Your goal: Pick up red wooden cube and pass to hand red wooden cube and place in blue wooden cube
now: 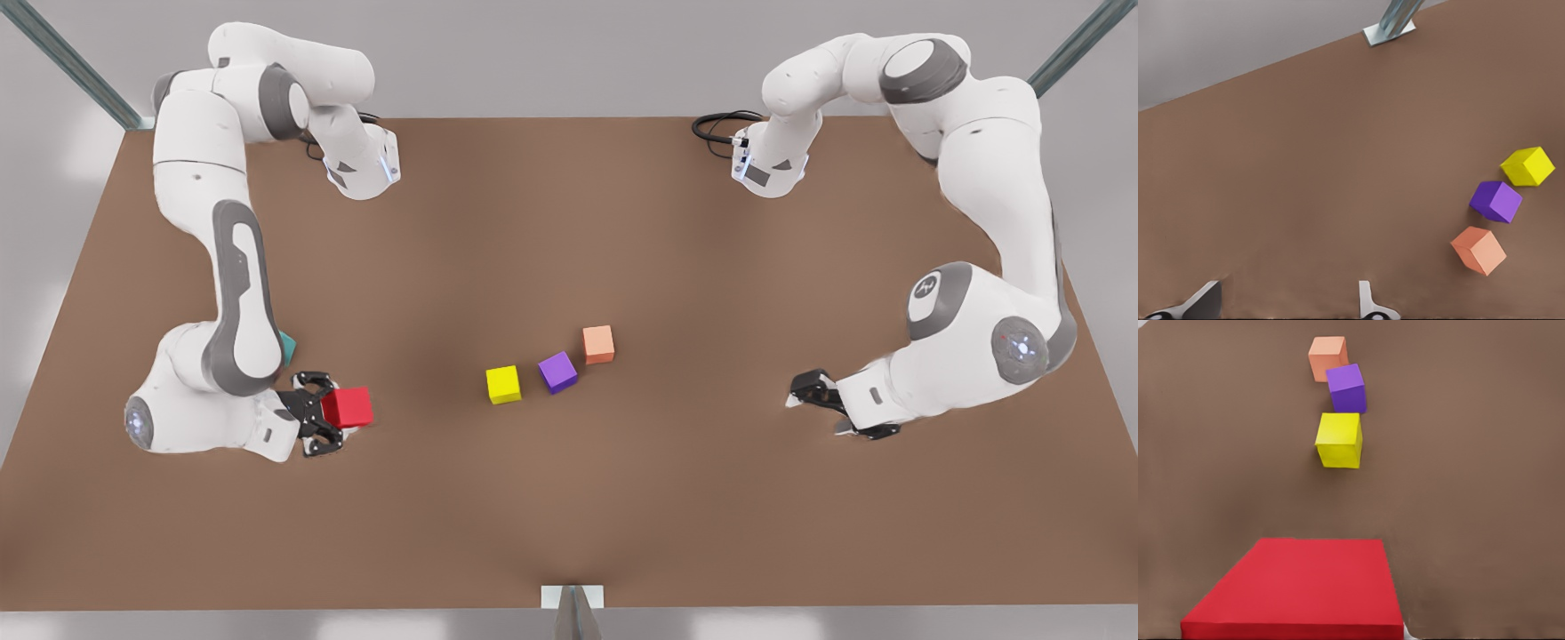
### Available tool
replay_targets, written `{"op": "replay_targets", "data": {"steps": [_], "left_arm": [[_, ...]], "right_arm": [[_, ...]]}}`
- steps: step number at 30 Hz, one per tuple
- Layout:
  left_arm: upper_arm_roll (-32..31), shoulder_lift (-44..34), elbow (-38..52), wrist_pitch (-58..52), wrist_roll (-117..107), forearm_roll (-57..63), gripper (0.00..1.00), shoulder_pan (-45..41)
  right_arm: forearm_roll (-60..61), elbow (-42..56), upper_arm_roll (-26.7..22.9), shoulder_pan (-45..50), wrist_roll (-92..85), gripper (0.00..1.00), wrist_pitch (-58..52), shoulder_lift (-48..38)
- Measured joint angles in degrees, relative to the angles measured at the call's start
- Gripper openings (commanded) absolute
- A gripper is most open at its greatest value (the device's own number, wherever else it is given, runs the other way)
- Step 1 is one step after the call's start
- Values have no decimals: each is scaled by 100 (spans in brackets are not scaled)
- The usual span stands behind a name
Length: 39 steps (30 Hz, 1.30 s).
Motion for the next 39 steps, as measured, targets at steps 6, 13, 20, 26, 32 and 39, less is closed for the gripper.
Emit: {"op": "replay_targets", "data": {"steps": [6, 13, 20, 26, 32, 39], "left_arm": [[4087, -2367, -2056, -50, -268, -1625, 100, -2381], [3990, -2345, -2057, -257, -451, -2160, 100, -2474], [3983, -2274, -2053, -364, -575, -2377, 100, -2482], [3983, -2249, -2053, -419, -649, -2406, 100, -2475], [3984, -2248, -2051, -483, -701, -2409, 100, -2470], [3983, -2205, -2051, -515, -743, -2411, 100, -2461]], "right_arm": [[-2012, -1760, -234, -10, 1026, 41, 484, -944], [-2622, -3653, -543, -57, 1908, 41, 1838, -1948], [-2961, -4933, -694, -216, 2495, 41, 2985, -2483], [-3018, -5311, -695, -350, 2830, 41, 3481, -2484], [-3021, -5440, -695, -581, 3034, 41, 3686, -2451], [-3002, -5521, -693, -623, 3192, 41, 3846, -2321]]}}
